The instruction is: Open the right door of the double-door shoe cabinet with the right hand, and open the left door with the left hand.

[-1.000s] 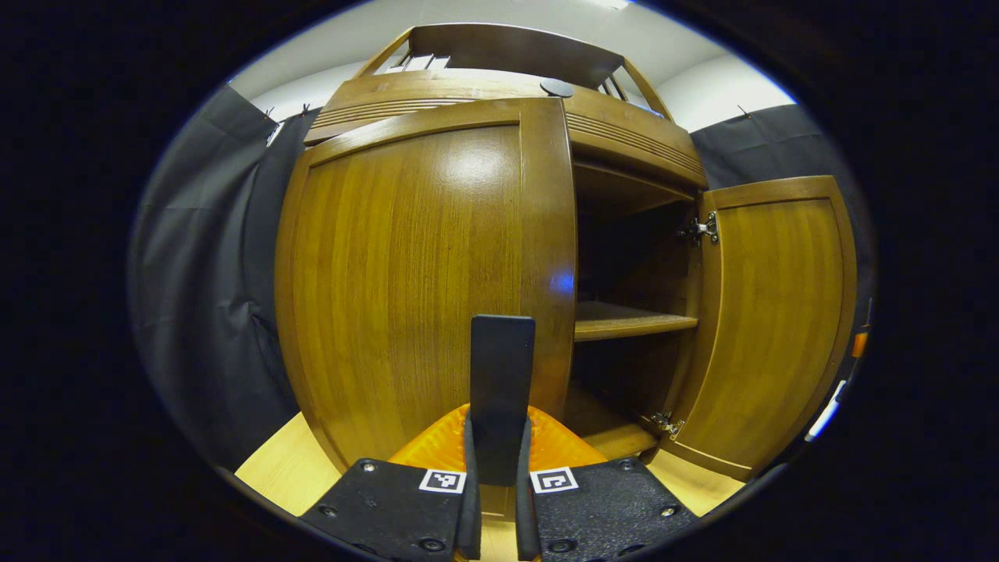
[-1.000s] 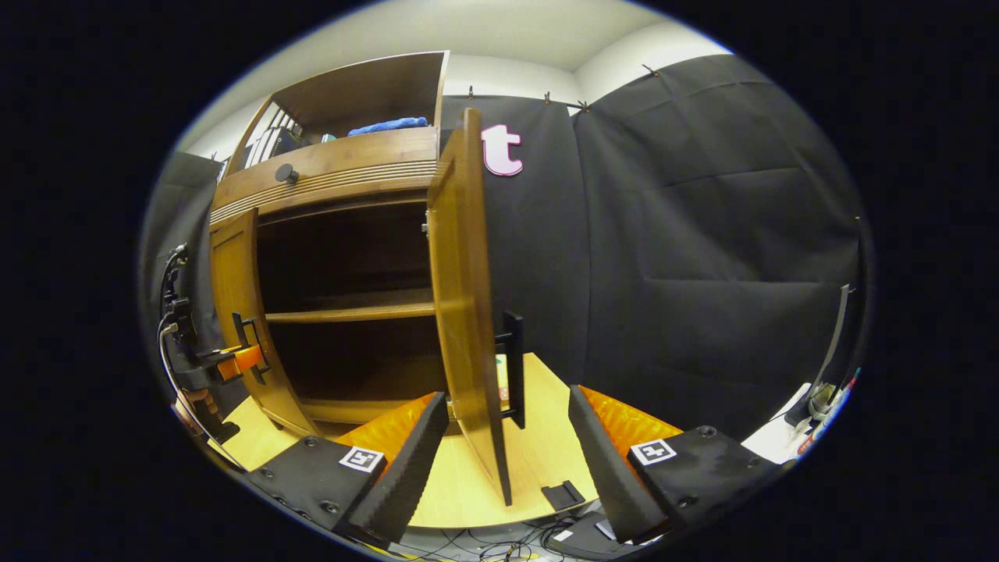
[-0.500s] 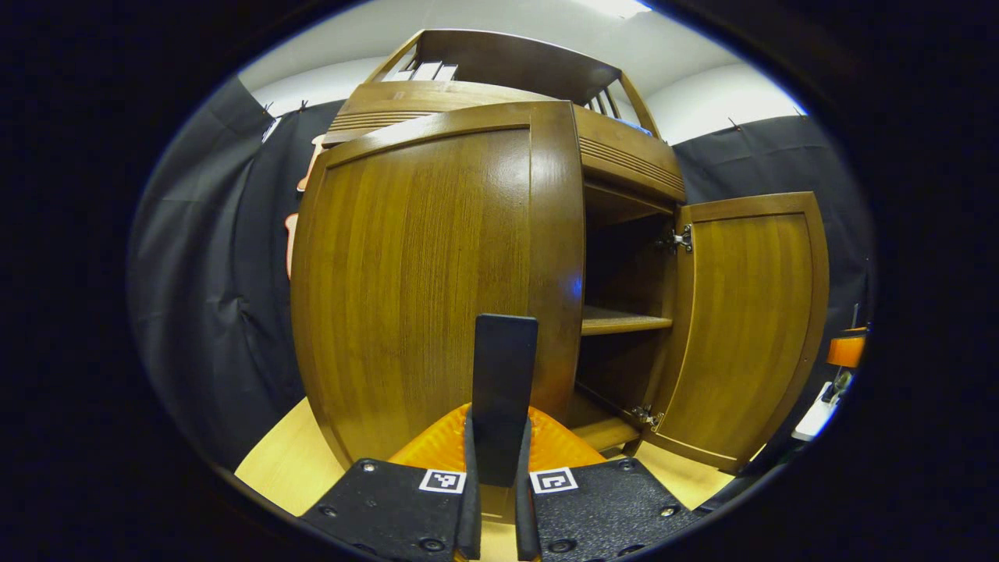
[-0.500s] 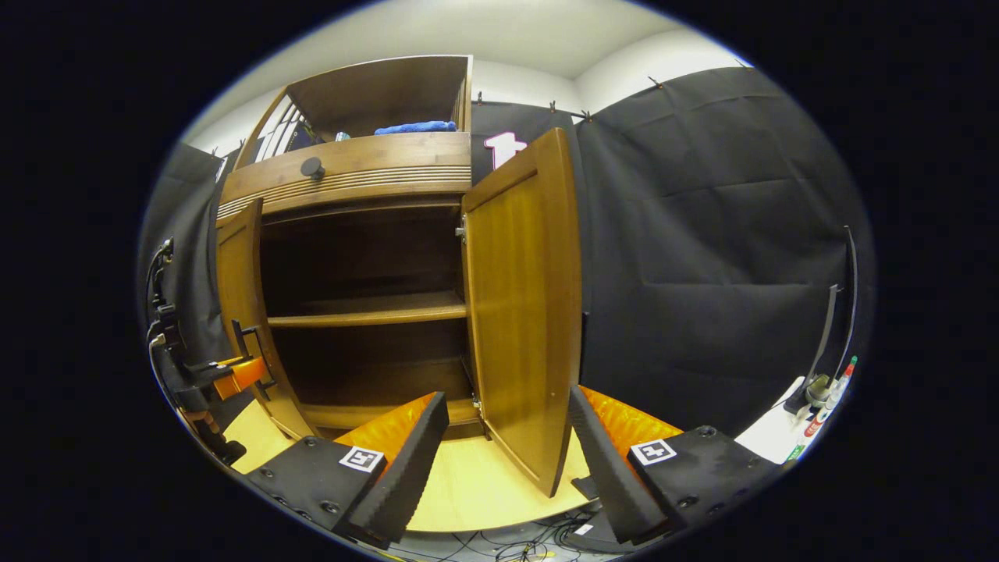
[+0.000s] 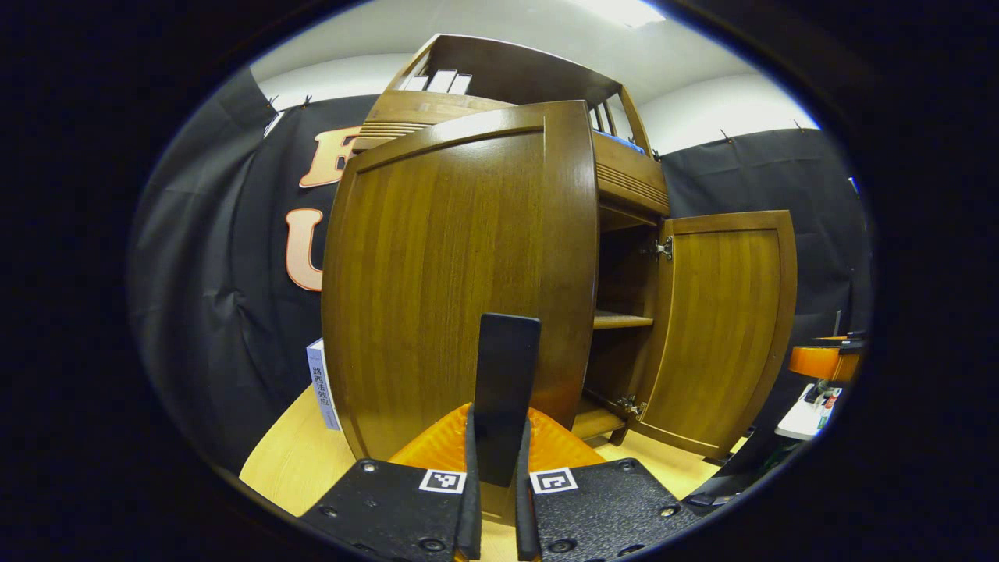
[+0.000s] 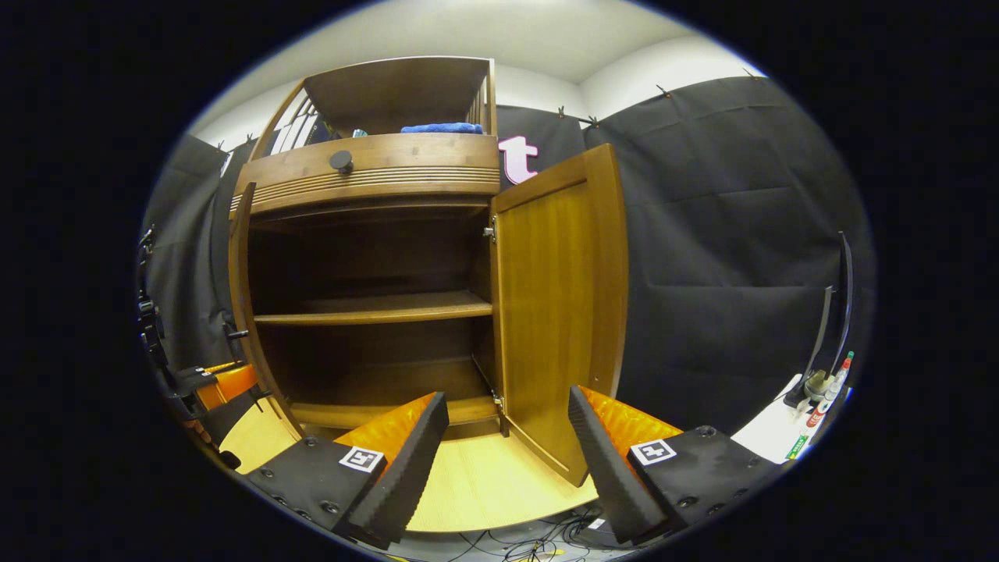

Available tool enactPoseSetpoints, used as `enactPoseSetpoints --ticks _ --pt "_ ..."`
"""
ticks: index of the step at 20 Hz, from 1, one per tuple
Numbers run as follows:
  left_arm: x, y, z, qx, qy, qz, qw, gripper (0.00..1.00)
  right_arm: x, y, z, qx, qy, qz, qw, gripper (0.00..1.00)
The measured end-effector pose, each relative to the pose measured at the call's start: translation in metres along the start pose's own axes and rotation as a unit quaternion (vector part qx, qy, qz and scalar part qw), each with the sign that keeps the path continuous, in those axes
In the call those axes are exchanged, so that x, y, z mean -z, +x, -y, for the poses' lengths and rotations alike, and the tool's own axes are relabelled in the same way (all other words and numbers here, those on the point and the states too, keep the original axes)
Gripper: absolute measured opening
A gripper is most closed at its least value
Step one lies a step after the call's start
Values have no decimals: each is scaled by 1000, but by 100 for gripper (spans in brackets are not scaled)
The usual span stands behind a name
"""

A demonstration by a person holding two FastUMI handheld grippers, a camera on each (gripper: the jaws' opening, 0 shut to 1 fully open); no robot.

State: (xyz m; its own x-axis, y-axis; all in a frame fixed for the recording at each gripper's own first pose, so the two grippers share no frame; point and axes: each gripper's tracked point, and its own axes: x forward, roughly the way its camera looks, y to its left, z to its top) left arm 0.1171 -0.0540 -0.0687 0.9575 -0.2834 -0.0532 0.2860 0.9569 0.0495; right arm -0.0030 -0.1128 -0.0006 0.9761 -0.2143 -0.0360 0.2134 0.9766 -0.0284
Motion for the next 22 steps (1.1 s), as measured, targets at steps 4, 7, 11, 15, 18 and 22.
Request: enactPoseSetpoints --ticks 4,7,11,15,18,22 --pt "3 -13 -9 -8 -13 -14 1000 18 -1 6 -11 -1 -22 7 1000 92" --pt "3 -23 -15 -13 -7 -18 1000 17 -2 10 -20 -11 -23 8 1000 92" --pt "0 -34 -26 -26 -16 -21 999 16 3 16 -31 -23 -19 0 1000 92" --pt "-4 -54 -39 -48 -4 -15 999 14 5 23 -42 -36 -23 -2 999 100" --pt "-5 -63 -49 -63 -3 -14 998 10 10 25 -48 -44 -24 -6 999 100" --pt "-8 -77 -71 -92 2 -9 996 10 12 30 -62 -56 -25 -8 998 100"
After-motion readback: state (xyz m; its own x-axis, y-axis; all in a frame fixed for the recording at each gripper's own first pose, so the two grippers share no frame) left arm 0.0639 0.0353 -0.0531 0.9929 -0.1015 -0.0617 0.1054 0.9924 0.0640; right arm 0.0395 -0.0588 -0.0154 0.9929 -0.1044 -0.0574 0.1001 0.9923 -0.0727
